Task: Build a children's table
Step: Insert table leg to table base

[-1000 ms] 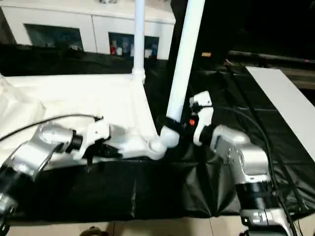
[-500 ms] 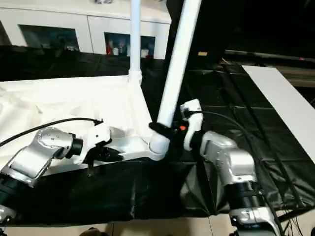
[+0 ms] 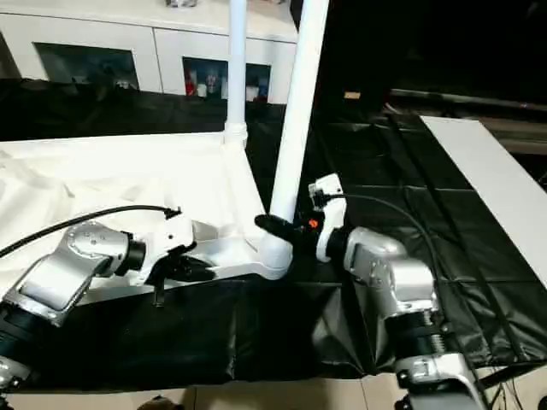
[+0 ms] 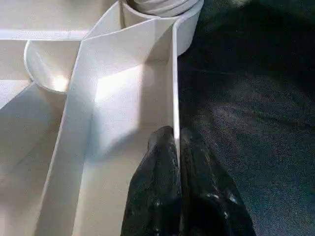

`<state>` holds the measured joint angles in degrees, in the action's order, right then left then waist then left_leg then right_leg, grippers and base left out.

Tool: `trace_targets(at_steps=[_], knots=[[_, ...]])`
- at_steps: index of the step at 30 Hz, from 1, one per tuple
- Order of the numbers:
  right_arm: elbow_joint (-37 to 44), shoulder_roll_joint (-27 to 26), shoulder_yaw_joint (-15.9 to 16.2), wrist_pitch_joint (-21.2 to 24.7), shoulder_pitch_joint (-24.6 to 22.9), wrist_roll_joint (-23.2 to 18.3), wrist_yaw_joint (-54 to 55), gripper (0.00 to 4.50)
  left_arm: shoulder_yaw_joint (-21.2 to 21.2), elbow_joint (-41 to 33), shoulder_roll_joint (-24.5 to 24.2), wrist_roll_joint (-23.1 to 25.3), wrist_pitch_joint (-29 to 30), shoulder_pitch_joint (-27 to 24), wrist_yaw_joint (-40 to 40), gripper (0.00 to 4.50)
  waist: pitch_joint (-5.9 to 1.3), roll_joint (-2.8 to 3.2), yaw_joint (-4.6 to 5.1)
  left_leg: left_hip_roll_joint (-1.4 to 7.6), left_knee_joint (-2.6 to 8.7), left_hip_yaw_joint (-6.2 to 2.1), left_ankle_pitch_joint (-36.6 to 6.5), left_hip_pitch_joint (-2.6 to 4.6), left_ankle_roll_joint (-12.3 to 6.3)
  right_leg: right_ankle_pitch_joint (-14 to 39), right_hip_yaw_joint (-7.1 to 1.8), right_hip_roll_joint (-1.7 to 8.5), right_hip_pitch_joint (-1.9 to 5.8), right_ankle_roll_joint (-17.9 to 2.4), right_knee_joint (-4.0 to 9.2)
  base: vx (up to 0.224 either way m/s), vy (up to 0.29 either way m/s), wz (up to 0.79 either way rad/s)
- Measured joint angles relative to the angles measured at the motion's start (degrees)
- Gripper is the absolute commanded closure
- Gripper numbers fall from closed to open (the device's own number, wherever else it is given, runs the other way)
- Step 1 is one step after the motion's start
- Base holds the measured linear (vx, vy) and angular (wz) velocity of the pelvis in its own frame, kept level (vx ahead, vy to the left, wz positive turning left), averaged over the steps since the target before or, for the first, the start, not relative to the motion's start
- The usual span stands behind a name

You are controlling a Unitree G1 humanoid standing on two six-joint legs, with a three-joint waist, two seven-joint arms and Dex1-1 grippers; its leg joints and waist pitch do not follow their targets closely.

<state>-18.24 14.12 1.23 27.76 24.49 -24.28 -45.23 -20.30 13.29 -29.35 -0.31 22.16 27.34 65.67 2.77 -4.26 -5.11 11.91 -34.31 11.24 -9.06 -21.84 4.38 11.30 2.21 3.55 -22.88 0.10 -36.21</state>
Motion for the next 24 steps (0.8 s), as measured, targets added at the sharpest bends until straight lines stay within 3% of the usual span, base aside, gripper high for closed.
trace_targets(at_steps=[9, 15, 24], knots=[[-0.1, -4.3, -3.8, -11.4, -6.9, -1.0, 1.4, 2.64, 0.0, 0.8, 0.8, 0.1, 0.0, 0.0, -0.2, 4.50, -0.36, 0.16, -0.02, -0.03, 0.06, -0.01, 0.0, 0.08, -0.02, 0.0, 0.03, 0.04, 0.09, 0.0, 0.10, 0.000, 0.000, 0.00], [-0.5, -5.4, -3.1, -20.6, -10.6, 0.1, 1.2, 2.64, 0.0, 1.3, 1.1, 0.2, 0.0, 0.2, -0.3, 4.50, -0.43, 0.27, 0.00, -0.05, 0.06, 0.00, 0.0, 0.11, -0.05, 0.0, 0.03, 0.07, 0.11, 0.0, 0.12, 0.000, 0.000, 0.00], [-1.9, -5.6, -0.2, -33.8, -13.6, 5.9, 1.0, 2.64, 0.0, 1.7, 1.3, 0.4, 0.0, 0.2, -0.7, 4.50, -0.56, 0.31, 0.13, -0.09, 0.09, -0.01, -0.1, 0.13, -0.14, 0.0, 0.05, 0.13, 0.16, 0.1, 0.31, 0.000, 0.000, 0.00]])
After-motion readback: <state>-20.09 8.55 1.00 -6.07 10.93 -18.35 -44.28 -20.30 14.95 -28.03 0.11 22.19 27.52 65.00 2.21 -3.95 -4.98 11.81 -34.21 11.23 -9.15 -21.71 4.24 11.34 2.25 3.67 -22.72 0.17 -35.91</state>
